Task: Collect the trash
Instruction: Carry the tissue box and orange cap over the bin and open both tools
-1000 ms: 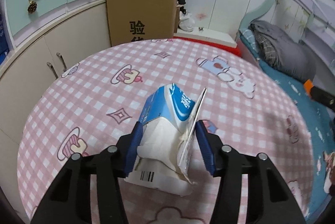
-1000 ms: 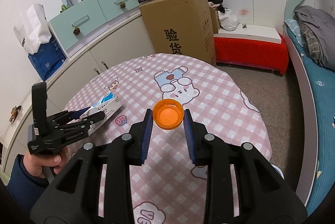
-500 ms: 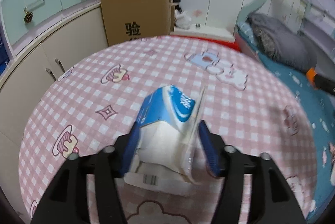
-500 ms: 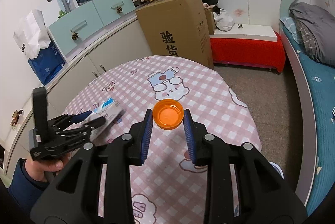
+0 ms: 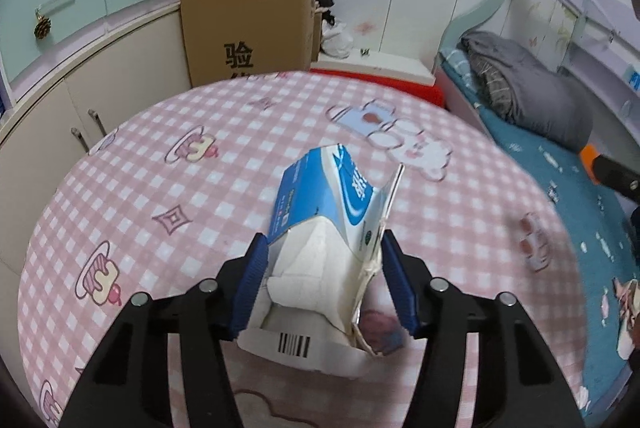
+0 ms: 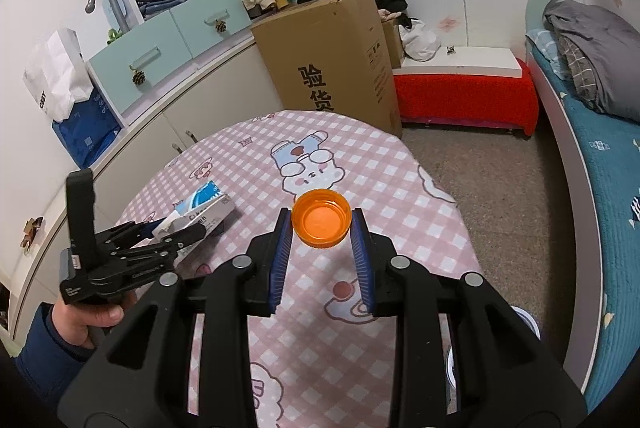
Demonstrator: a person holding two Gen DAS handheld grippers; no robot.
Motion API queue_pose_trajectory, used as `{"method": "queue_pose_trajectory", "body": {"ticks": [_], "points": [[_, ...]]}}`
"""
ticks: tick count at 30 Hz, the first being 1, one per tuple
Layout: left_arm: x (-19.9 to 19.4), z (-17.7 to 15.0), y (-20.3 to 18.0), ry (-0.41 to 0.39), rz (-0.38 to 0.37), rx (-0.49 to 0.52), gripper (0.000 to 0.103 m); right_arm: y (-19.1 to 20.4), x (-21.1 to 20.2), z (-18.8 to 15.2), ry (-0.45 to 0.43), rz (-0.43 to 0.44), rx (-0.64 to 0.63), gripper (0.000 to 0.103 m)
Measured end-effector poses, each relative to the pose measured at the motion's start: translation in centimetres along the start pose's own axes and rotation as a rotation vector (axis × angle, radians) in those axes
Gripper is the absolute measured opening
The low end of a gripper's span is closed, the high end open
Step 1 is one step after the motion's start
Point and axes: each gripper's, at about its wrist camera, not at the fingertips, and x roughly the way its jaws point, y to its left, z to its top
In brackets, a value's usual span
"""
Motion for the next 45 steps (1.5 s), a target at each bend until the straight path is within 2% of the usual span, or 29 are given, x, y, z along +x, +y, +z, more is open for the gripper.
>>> {"method": "queue_pose_trajectory", "body": {"ticks": [7,12,18,23,29,33,39,45], "points": [[-2.4,1.8,-3.2,-0.064,-0.068,0.009,0.056,-2.2,-2.0,0.2,-0.039,-0.016,0.032,0.029],[-3.5,3.1,-7.2,-0.091,-0.144,0.035,0.056,-4.9,-4.0,0.0,-0.073,-0.044,0.074,0.029],[-3.7,3.9,-12.6,-0.094,-0.231,0.085,0.056,-9.5,-6.9,-0.9,-0.115,-0.098,0.147,0.029],[-3.0,4.1,-17.8,-0.067,-0.309,0.119,0.056,-13.8,-9.2,-2.0,-0.141,-0.151,0.224,0.029],[-0.8,3.1,-24.8,-0.002,-0.376,0.196,0.056,-20.8,-10.2,-5.5,-0.113,-0.232,0.370,0.029],[2.2,1.6,-29.1,0.086,-0.390,0.242,0.056,-24.5,-9.4,-8.4,-0.062,-0.258,0.452,0.029],[7.1,-1.4,-34.7,0.211,-0.371,0.322,0.056,-29.1,-6.8,-12.7,0.028,-0.260,0.571,0.029],[12.9,-4.2,-38.2,0.344,-0.317,0.375,0.057,-32.9,-3.9,-16.2,0.112,-0.240,0.685,0.029]]}}
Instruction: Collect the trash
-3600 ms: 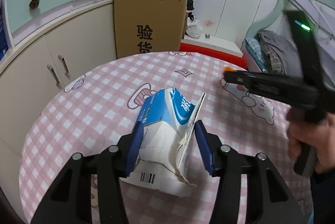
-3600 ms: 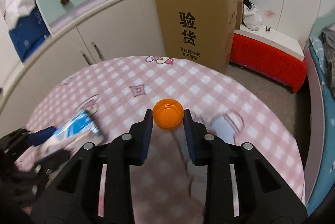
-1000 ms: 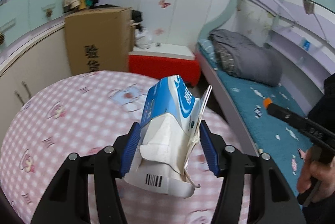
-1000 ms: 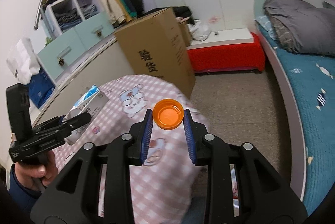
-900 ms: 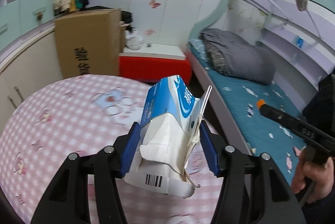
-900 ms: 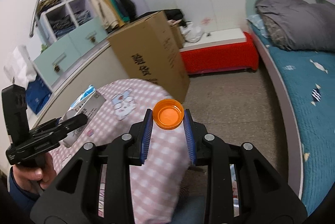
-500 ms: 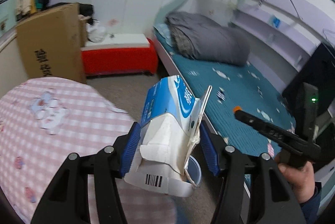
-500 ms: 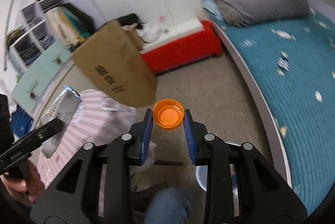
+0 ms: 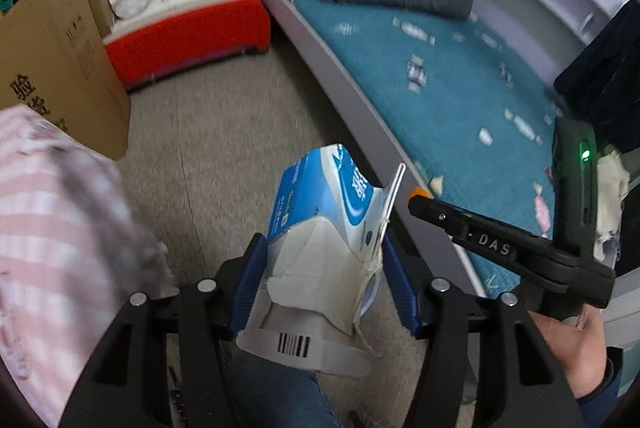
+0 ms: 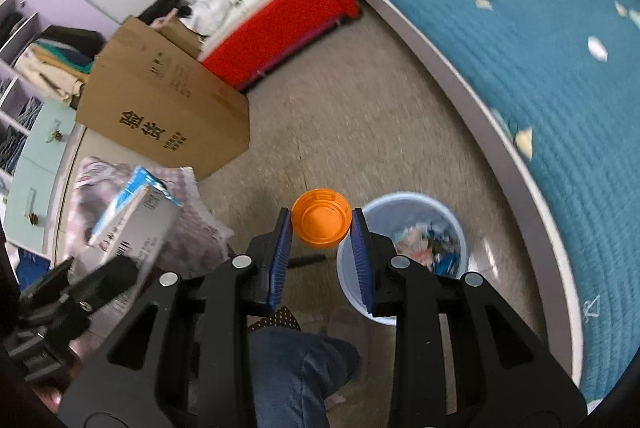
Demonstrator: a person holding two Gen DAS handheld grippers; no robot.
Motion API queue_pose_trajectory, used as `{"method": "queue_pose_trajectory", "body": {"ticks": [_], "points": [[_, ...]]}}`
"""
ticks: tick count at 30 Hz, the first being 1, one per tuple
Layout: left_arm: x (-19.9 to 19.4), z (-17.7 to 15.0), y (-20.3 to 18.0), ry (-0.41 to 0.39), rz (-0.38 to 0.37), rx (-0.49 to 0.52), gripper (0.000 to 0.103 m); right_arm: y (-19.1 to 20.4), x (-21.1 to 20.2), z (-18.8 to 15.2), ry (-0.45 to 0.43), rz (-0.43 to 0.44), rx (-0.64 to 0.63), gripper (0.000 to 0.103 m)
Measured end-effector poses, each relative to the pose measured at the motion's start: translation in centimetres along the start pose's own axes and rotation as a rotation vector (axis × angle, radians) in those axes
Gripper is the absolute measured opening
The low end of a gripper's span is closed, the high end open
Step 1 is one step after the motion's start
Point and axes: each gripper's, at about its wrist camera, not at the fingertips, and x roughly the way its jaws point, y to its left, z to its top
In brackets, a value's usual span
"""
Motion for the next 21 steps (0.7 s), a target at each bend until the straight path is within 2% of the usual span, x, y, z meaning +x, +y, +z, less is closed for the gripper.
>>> {"method": "queue_pose_trajectory", "body": {"ticks": [2,4,6,7,8,9,10,11,16,21], "points": [[2.1,0.1,-0.3,0.047,0.006,-0.003,0.058,-0.9,1.0,0.0,0.021,0.003,0.024,0.030],[3.9,0.3,-0.5,0.087,0.011,0.002,0.062,-1.9,2.3,0.0,0.051,0.017,0.059,0.030],[6.0,0.4,-0.8,0.147,0.019,0.004,0.066,-3.0,3.3,0.0,0.081,0.011,0.092,0.045],[6.7,0.4,-0.6,0.167,0.029,-0.003,0.070,-3.4,3.6,0.0,0.084,0.012,0.108,0.062],[7.3,0.5,-0.7,0.187,0.031,-0.007,0.074,-4.0,3.7,-0.1,0.081,0.011,0.131,0.070],[8.0,0.6,-0.5,0.213,0.039,-0.014,0.081,-4.5,3.7,-0.2,0.081,0.004,0.150,0.072],[8.3,0.6,-0.4,0.224,0.049,-0.019,0.083,-4.8,3.7,-0.2,0.082,0.005,0.162,0.075],[8.6,0.6,-0.2,0.232,0.057,-0.025,0.084,-5.2,3.6,-0.3,0.083,0.008,0.177,0.082],[7.6,1.0,0.0,0.202,0.054,-0.039,0.085,-6.1,2.2,-0.6,0.058,-0.031,0.199,0.097],[4.0,1.0,-0.7,0.128,0.039,-0.029,0.085,-5.0,-0.2,-0.5,0.009,-0.054,0.187,0.097]]}}
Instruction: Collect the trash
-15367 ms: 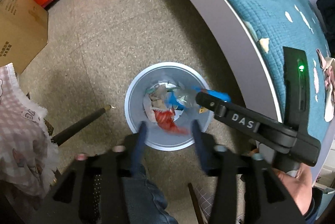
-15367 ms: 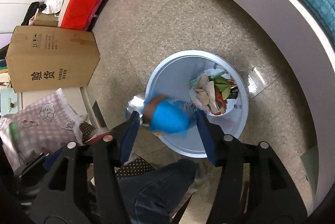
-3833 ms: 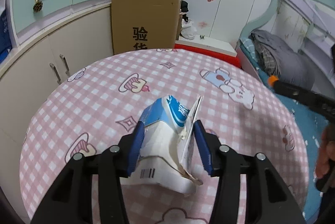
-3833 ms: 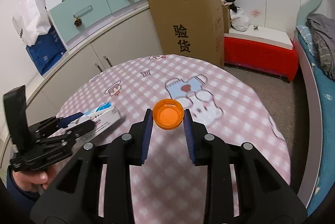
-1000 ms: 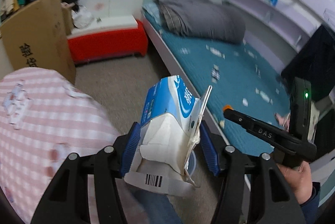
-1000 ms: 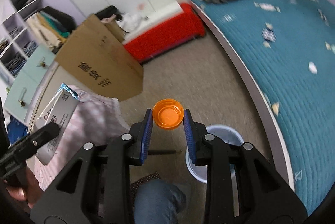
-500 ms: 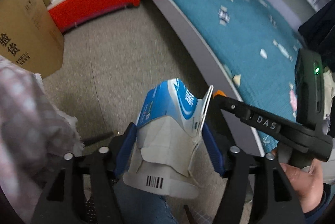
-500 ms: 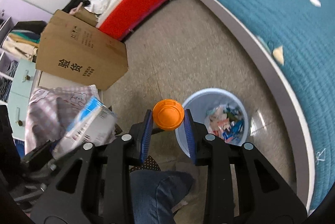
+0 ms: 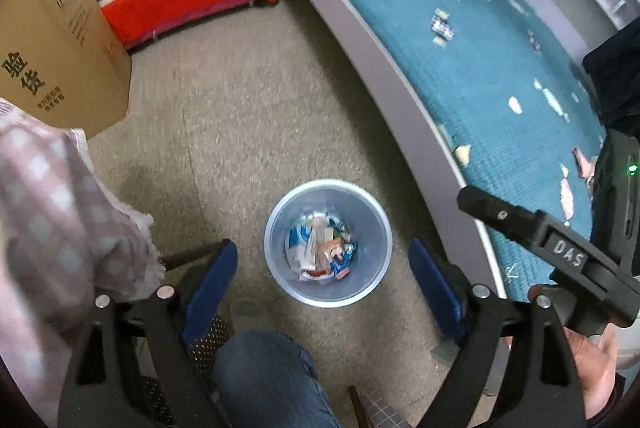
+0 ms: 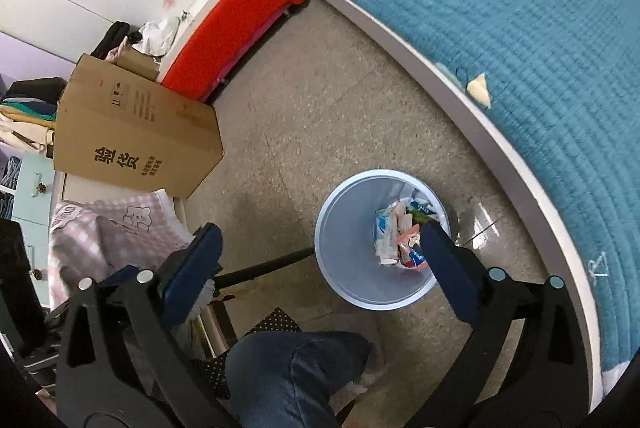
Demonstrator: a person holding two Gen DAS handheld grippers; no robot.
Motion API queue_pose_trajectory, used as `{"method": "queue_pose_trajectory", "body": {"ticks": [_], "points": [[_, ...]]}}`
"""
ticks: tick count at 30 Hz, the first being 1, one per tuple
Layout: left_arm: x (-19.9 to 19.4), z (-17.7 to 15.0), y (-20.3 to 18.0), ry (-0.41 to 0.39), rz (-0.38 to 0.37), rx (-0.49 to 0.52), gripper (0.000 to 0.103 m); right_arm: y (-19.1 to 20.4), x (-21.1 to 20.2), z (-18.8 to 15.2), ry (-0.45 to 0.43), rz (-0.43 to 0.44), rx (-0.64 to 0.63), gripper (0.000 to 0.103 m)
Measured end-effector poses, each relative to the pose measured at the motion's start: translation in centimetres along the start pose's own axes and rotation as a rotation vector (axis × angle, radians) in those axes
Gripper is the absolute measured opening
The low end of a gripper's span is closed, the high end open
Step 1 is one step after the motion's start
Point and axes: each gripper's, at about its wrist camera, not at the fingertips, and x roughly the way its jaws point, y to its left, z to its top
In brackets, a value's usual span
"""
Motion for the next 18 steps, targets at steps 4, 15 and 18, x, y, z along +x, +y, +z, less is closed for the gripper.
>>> {"method": "queue_pose_trajectory", "body": {"ticks": [4,15,18], "points": [[-4.8,-0.6,0.1,-0.100,-0.006,0.005,0.086,2.1,-2.6,-0.3,-0.044,0.007,-0.036,0.097],[-19.8,-4.4,2.5,-0.426,0.072,0.016,0.093,13.8,-12.5,-2.9,-0.232,0.091,-0.218,0.097],[-23.3,-5.9,4.1,-0.520,0.127,-0.007,0.094,17.3,-14.6,-4.3,-0.271,0.112,-0.278,0.097]]}}
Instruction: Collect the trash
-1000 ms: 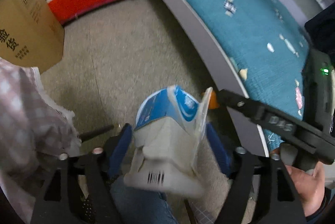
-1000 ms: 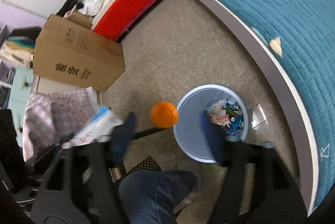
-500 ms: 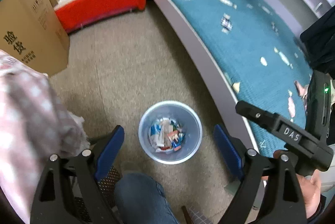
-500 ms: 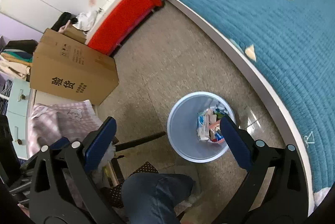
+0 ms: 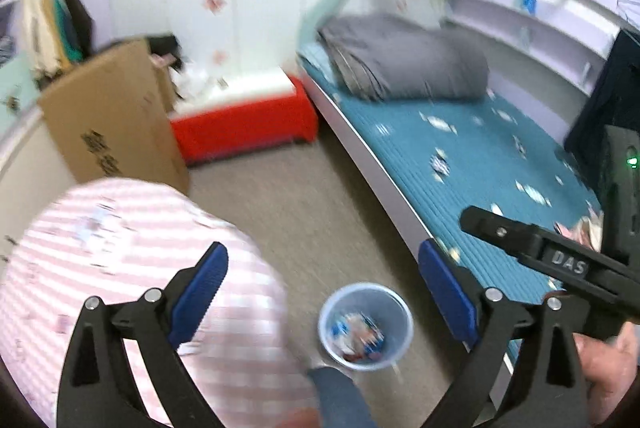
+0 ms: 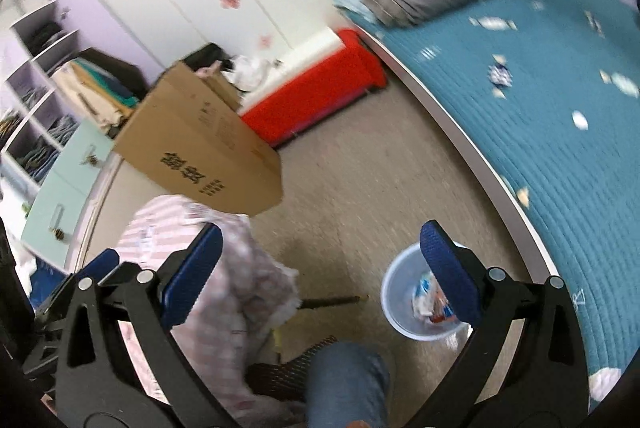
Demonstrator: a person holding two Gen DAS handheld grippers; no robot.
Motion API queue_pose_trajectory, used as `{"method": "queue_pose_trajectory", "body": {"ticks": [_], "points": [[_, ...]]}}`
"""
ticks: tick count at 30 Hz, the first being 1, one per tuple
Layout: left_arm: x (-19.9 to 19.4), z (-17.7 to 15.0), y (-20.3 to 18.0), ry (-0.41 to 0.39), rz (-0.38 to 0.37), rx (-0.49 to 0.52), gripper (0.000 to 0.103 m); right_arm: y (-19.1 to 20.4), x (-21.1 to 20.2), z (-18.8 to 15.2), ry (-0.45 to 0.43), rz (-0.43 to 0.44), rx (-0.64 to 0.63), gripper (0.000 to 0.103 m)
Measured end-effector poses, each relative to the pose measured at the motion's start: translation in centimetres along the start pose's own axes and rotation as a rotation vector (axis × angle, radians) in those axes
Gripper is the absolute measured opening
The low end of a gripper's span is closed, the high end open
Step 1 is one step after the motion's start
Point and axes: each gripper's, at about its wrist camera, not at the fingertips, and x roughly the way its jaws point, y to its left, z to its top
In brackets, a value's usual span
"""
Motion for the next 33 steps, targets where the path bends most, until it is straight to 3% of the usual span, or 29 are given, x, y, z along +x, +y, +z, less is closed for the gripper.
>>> {"method": "queue_pose_trajectory", "body": {"ticks": [20,26,33], "points": [[-18.2,-0.6,14.2,-0.284,0.300,-0.170,0.097,23.3,-8.8,-2.2,-0.190,0.094,-0.393,0.097],[-22.3,-1.6,17.0,-0.346,0.352,-0.229,0.098,28.5,-10.7,-3.4,-0.260,0.109,-0.484,0.097],[-25.7,-2.6,19.2,-0.399,0.401,-0.278,0.098,31.8,-12.3,-5.0,-0.325,0.124,-0.553,0.097]]}}
